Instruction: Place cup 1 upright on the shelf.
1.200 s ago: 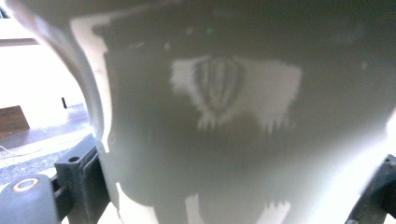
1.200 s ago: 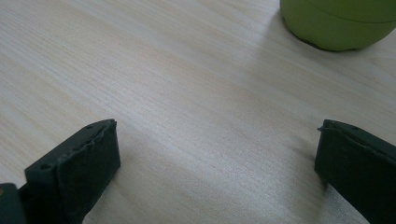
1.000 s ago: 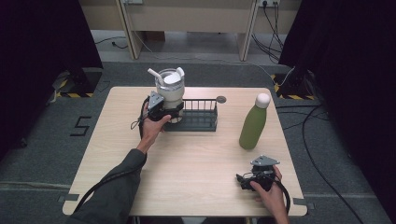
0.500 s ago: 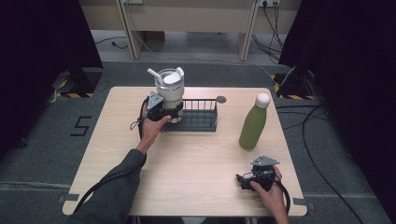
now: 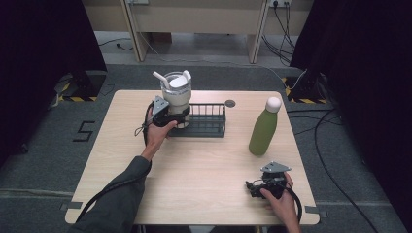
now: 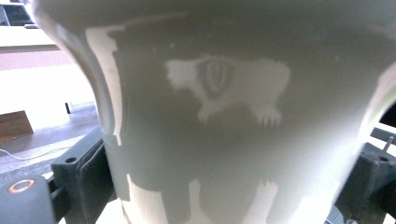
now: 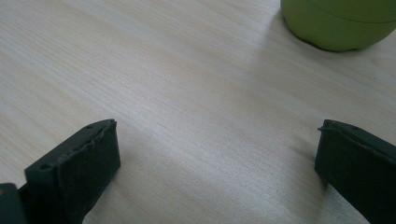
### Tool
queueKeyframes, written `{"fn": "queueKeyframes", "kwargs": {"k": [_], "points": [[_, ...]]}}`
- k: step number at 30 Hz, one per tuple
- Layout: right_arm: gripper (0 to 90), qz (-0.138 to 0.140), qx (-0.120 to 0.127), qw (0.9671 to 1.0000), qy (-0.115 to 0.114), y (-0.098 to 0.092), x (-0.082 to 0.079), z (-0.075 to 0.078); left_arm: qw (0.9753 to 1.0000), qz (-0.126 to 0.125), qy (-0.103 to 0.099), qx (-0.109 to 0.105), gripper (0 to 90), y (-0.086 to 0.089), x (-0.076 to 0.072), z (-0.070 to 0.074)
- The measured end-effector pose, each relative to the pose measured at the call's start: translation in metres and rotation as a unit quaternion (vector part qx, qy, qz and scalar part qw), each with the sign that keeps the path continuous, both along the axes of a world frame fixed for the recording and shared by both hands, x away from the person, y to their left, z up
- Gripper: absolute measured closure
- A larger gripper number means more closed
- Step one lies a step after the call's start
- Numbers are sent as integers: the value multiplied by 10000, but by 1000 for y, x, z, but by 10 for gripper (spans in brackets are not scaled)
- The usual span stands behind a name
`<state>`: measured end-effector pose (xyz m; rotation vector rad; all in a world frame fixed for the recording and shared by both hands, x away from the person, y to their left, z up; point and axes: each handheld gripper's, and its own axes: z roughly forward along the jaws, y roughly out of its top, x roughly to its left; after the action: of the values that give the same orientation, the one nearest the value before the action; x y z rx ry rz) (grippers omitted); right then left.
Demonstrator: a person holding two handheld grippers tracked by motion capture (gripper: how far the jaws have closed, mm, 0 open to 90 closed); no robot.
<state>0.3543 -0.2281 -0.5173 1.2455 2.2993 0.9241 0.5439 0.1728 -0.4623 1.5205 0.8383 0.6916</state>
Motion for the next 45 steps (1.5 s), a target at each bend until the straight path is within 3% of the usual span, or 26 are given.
{"fn": "queueKeyframes", "kwargs": {"k": [6, 7, 9, 10, 14, 15, 16, 19, 20, 22, 33, 34, 37, 38, 40, 41, 45], "points": [[5, 1, 0, 10000, 1, 0, 0, 0, 10000, -22, 27, 33, 89, 1, 0, 1], [5, 1, -1, 10000, -1, 0, 0, 0, 9994, -56, -145, 299, 89, 4, 3, 2], [5, 0, -1, 10000, 0, 0, 0, 0, 9994, -59, -155, 303, 89, 5, 3, 2], [5, 2, -1, 10000, -2, 0, 0, 0, 10000, -29, 27, 18, 89, 1, 0, 1], [5, 0, -1, 10000, 0, 0, 0, 0, 9996, -36, -156, 247, 88, 4, 2, 1], [5, 0, 0, 10000, -1, 0, 0, 0, 9996, -42, -155, 224, 86, 5, 2, 1], [5, 1, -1, 10000, -1, 0, 0, 0, 10000, -18, 25, -64, 85, 1, 0, -1], [5, 1, -1, 10000, -1, 0, 0, 0, 10000, -16, 20, -82, 85, 1, -1, -1], [5, 0, 0, 10000, -1, 0, 0, 0, 9998, -34, -143, 136, 84, 4, 1, -1], [5, 0, -1, 10000, -1, 0, 0, 0, 9997, -40, -187, 181, 84, 5, 2, -1], [5, 0, 1, 10000, 1, 0, 0, 0, 9997, -65, -222, 106, 84, 7, -1, -4], [5, 0, 4, 10000, -2, 0, 0, 0, 9999, -47, -62, -143, 84, 4, -3, -5], [5, 1, 4, 10000, -3, 0, 0, 0, 9998, -52, -75, -170, 85, 5, -4, -6], [5, 1, -1, 10000, 0, 0, 0, 0, 9997, -67, -217, 27, 86, 8, -3, -5], [5, 2, 4, 10000, -2, 0, 0, 0, 9995, -57, -291, 120, 86, 9, -3, -5], [5, 2, 4, 10000, -2, 0, 0, 0, 9998, -19, -84, -185, 86, 5, -6, -7], [5, 1, 4, 10000, -2, 0, 0, 0, 9998, 1, -44, -197, 86, 5, -7, -7]]}}
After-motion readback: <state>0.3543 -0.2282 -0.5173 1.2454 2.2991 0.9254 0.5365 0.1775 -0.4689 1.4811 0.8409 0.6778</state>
